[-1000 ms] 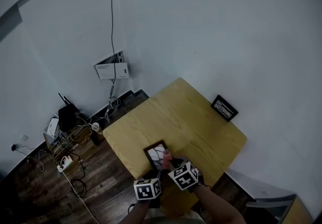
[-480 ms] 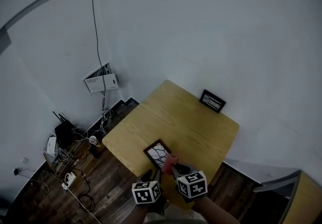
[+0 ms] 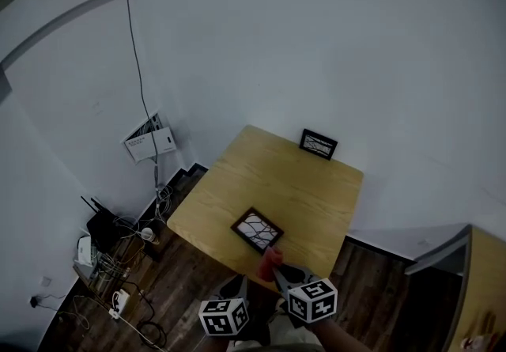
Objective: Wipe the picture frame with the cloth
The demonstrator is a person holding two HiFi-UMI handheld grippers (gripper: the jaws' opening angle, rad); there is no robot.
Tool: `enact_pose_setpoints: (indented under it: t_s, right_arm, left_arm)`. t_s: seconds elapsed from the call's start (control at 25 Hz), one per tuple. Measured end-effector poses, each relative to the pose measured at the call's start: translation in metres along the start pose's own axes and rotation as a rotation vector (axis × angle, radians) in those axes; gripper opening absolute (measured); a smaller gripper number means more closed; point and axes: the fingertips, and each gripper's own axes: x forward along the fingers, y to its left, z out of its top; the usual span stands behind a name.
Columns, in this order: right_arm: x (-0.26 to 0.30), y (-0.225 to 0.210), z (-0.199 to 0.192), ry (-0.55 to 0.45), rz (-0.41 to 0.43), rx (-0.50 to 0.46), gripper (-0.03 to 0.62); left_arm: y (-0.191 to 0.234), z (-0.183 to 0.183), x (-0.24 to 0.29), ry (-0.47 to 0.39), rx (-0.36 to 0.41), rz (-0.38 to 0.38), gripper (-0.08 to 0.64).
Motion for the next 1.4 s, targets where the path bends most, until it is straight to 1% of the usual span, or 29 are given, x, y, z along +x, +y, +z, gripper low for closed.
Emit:
enact_pose_setpoints:
  t_s: [0.08,0.16,0.28,0.48,0.72,0.92,1.04,1.16,1.4]
  right_arm:
    - [-0.013,0.014,-0.004,-0.026,-0.002,0.015,0.017]
    - [-0.024,0.027,-0.009,-0.047,-0.009,0.021,0.017]
    - [-0.041,0.047,-0.018,-0.066,-0.02,0.012,0.017]
    - [-0.066,0.072,-0.032,-0.086,-0.04,-0.008,0.017]
    - [-0.088,0.103,-0.049,-0.102,-0.043,-0.012,0.017]
    - [-0.1,0.126,-0.059,-0.113,-0.024,-0.021,0.017]
    - [-0.104,0.134,-0.063,-0.123,-0.031,-0.037,0.015]
    - [-0.108,0.137,-0.063,-0.132,-0.051,-0.047,0.016]
    - [-0.111,0.136,-0.062,-0.146,-0.072,-0.038,0.015]
  left_arm:
    - [-0.002,-0.001,-0.016,-0.011,0.005,-0.036,0.031]
    - [-0.003,-0.003,-0.032,-0.018,0.02,-0.056,0.028]
    - [0.0,-0.008,-0.056,-0.025,0.034,-0.066,0.025]
    - [0.002,-0.017,-0.092,-0.04,0.036,-0.085,0.021]
    - [0.004,-0.027,-0.127,-0.053,0.043,-0.117,0.02]
    - [0.004,-0.035,-0.144,-0.054,0.065,-0.131,0.018]
    - [0.004,-0.04,-0.15,-0.054,0.069,-0.139,0.018]
    - [0.003,-0.041,-0.154,-0.058,0.068,-0.147,0.017]
    - [0.004,-0.04,-0.158,-0.067,0.063,-0.159,0.015]
